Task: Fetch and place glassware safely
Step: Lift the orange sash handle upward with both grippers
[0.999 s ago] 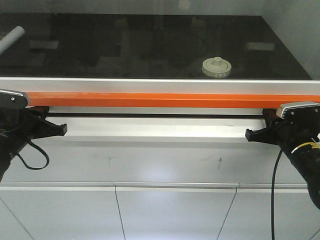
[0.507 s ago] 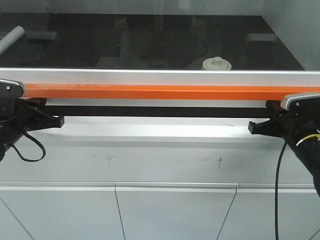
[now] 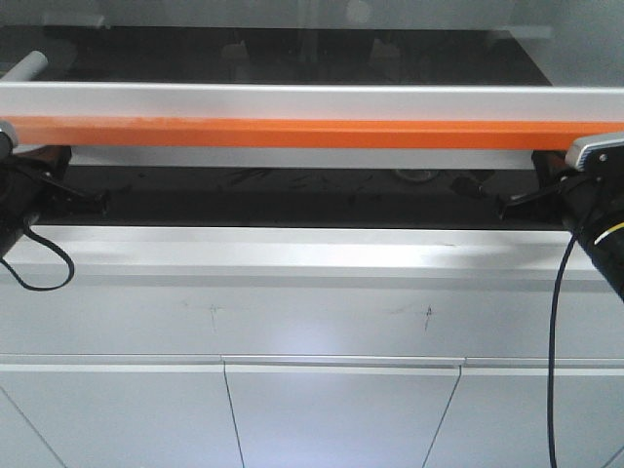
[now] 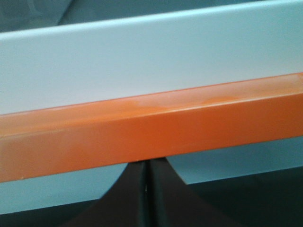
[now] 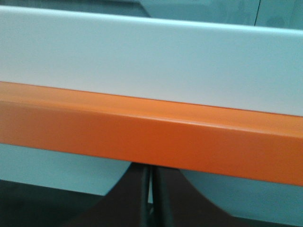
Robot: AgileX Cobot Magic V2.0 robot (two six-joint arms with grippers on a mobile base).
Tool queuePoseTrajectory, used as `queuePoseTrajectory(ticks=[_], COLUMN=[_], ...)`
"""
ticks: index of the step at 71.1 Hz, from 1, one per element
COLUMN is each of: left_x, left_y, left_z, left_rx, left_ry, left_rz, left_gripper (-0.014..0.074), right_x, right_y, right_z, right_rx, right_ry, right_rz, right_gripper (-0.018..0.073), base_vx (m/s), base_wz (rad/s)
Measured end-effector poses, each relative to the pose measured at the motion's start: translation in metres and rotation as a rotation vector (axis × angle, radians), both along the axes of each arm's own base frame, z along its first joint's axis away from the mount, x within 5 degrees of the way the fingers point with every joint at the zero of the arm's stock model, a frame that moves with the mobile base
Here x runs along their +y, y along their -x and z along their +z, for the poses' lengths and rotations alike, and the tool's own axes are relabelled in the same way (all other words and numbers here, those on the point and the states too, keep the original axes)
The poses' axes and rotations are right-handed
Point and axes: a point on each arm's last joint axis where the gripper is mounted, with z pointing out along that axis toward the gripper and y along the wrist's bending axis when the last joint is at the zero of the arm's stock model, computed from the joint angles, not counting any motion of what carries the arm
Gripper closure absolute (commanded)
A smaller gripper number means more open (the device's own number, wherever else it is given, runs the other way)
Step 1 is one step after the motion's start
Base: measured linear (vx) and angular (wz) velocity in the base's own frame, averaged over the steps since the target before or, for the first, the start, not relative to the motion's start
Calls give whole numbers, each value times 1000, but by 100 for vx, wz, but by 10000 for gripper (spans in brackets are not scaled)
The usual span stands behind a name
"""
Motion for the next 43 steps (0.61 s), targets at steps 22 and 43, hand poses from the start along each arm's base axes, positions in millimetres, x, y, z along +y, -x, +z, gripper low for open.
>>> queuePoseTrajectory(ticks=[22,43], left_x=[0,1], left_y=[1,12], left_z=[44,77], left_rx=[-134,-238], left_ry=[5,8], left_rz=[1,1], left_gripper=[603,603], right_x=[0,0], right_y=[2,14], right_z=[43,74], right_rx=[-147,-244], right_ry=[-13,-14], right_rz=[2,3], right_gripper=[560,560], base_vx=[0,0], base_wz=[0,0])
